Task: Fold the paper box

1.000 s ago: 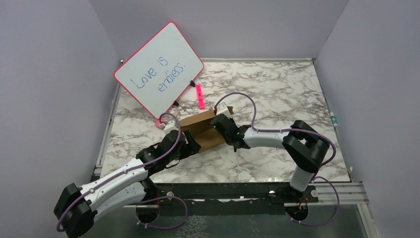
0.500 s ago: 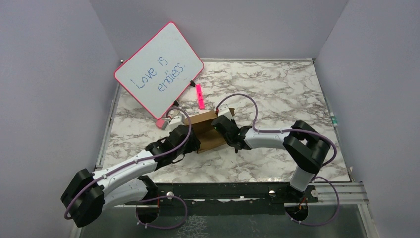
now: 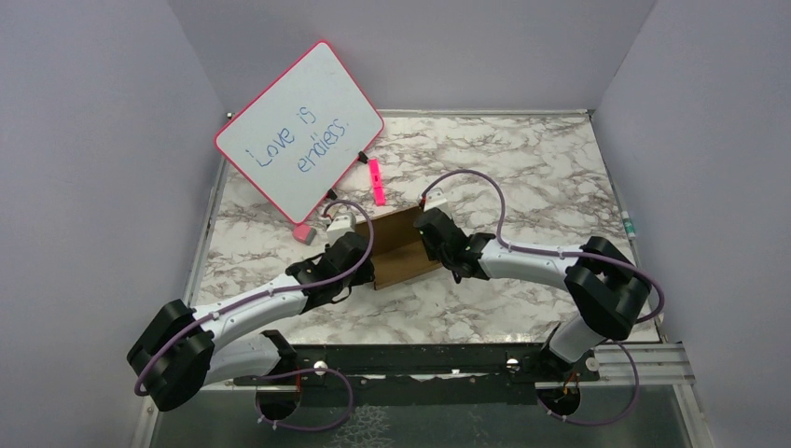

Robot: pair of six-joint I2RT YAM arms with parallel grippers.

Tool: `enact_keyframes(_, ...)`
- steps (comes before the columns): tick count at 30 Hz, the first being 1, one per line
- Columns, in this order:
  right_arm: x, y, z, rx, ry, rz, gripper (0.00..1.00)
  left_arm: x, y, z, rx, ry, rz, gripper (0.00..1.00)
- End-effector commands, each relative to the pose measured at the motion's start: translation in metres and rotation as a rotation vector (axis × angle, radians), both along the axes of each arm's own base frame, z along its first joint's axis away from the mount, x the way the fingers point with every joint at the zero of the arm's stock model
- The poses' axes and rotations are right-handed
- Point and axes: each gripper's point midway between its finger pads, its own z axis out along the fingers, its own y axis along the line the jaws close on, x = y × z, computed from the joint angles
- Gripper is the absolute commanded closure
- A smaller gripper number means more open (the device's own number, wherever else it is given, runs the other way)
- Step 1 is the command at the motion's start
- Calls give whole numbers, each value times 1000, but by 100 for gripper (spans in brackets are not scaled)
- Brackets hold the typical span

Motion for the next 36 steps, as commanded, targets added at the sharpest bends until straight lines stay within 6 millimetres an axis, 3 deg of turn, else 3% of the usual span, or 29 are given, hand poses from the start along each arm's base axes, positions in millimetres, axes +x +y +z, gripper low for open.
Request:
enact_keyframes(1, -9, 2, 7, 46, 40, 20, 56, 13, -7, 22, -11, -63, -10, 52)
enact_keyframes(7, -16, 1, 30, 145, 33, 37, 53, 14, -5, 46, -25, -92, -33, 49)
enact_keyframes(12, -24, -6, 50, 222, 8, 40, 50, 19, -5, 78, 3, -144, -102, 42)
enact_keyframes(15, -30, -13, 55, 252, 2, 38, 48, 24, -7, 106, 48, -182, -162, 38)
enact_keyframes(19, -37, -22, 60, 286, 0, 7, 46, 34, -8, 159, 75, -262, -202, 35)
enact_keyframes(21, -36, -27, 64, 300, -18, -7, 44, 38, -2, 184, 77, -305, -177, 33)
enact_keyframes(23, -32, -31, 69, 310, -38, 3, 41, 42, 12, 194, 102, -326, -115, 29)
enact_keyframes(26, -18, -37, 76, 367, -30, 47, 39, 49, 47, 184, 153, -295, 5, 20)
enact_keyframes(30, -2, -40, 90, 483, -14, 170, 38, 58, 78, 168, 88, -234, 70, 18)
enact_keyframes(36, 23, -33, 103, 486, -40, 333, 35, 58, 90, 130, -14, -119, 82, 15)
